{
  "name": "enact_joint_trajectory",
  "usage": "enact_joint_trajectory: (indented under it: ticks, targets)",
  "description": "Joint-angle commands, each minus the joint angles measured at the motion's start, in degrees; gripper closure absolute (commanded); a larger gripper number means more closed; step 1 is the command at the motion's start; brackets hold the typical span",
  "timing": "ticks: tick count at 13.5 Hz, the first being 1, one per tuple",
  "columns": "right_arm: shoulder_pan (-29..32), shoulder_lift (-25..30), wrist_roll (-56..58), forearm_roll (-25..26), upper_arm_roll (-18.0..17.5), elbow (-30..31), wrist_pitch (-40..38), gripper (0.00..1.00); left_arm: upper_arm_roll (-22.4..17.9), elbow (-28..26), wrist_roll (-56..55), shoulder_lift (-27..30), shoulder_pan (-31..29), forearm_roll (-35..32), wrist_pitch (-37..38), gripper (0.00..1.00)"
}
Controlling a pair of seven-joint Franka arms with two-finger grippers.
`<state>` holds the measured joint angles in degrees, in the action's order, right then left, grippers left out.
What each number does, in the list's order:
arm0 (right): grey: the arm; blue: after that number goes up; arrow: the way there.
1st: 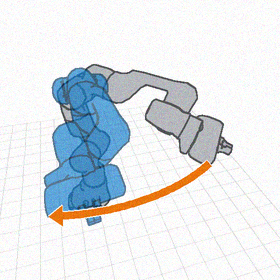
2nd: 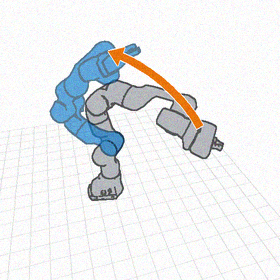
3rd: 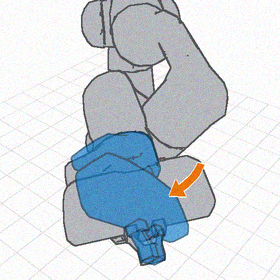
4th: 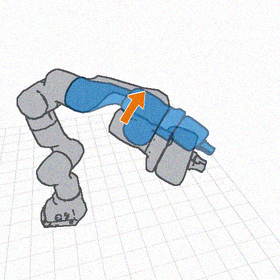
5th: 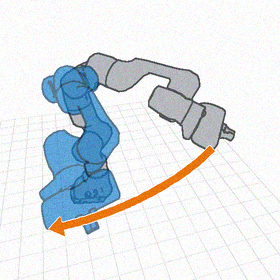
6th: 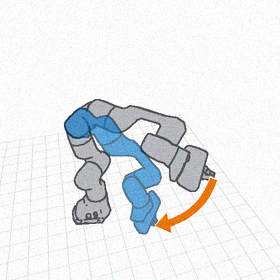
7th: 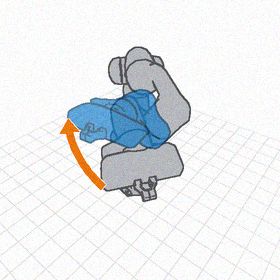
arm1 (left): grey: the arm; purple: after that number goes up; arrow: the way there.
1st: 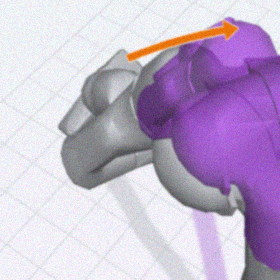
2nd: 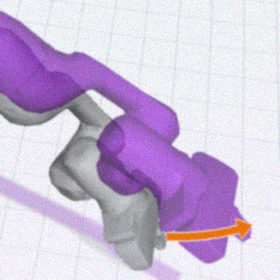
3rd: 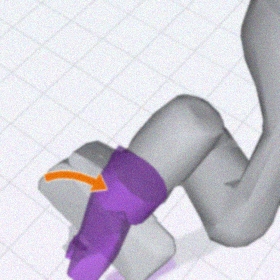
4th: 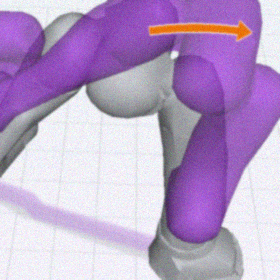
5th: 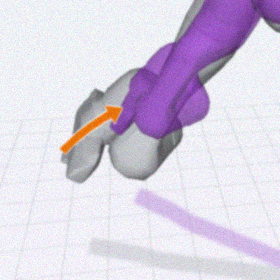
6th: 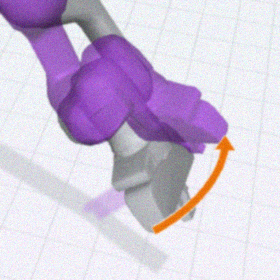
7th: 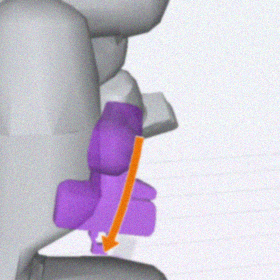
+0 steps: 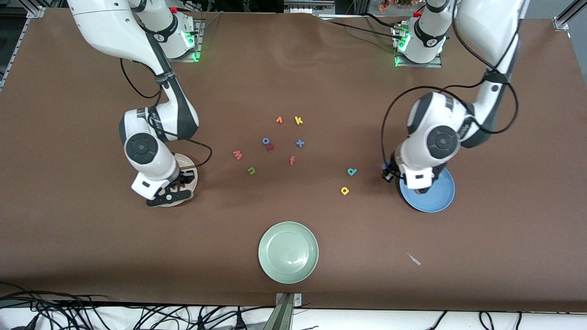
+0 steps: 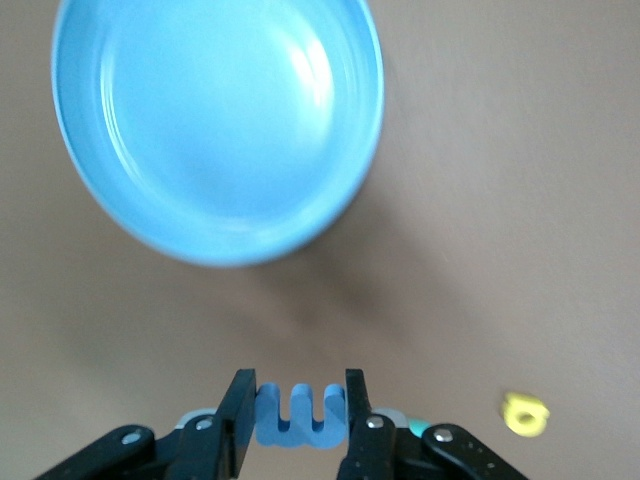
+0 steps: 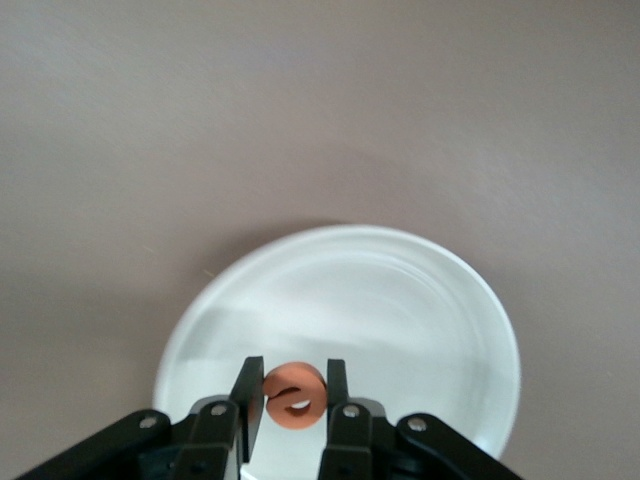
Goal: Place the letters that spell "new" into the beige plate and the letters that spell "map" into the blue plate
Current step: 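Place the E on the blue plate and the e on the beige plate, then grasp the teal P and green u with the left and right grippers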
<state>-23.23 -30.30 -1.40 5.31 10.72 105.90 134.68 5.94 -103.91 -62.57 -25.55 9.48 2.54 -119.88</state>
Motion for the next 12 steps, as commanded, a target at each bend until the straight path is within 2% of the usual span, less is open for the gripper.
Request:
enact_joint_trajectory:
  ticks: [1, 2, 4, 7, 8, 9, 10, 12]
  targets:
    - [-0.24, 3.93, 0.87, -0.47, 0.18, 8.43, 6.46, 0.29, 0.48, -0.50, 12.86, -1.24, -3.93, -3.04, 1.05, 1.00]
    - [-0.33, 4.02, 0.26, -0.56, 0.18, 8.18, 6.30, 0.21, 0.57, -0.50, 14.82, -2.73, -5.07, -7.68, 1.05, 1.00]
    - [-0.50, 4.46, -2.89, -0.65, -0.78, 7.31, 5.77, 0.18, 0.57, -0.42, 15.63, -5.63, -6.40, -10.79, 0.79, 1.00]
    - [-1.12, 3.68, -13.50, -0.56, -6.66, 3.80, 4.63, 0.15, 0.57, -0.42, 15.63, -7.84, -7.53, -11.50, 0.09, 0.98]
    - [-2.25, 3.24, -17.20, -0.56, -8.33, 2.65, 4.63, 0.14, 0.66, -0.33, 15.37, -8.37, -7.72, -11.42, 0.00, 0.56]
    - [-3.39, 2.27, -20.37, -0.56, -8.87, 1.51, 4.63, 0.14, 0.66, -0.33, 15.46, -8.72, -7.81, -11.42, 0.00, 0.01]
    - [-5.23, 1.57, -23.01, -0.56, -8.96, 0.45, 4.63, 0.10, 0.66, -0.24, 15.54, -8.46, -7.89, -11.42, 0.26, 0.00]
    - [-7.52, 0.43, -26.88, -0.56, -8.96, 0.00, 4.72, 0.09, 1.09, 0.28, 15.63, -6.89, -7.81, -11.50, 1.05, 0.00]
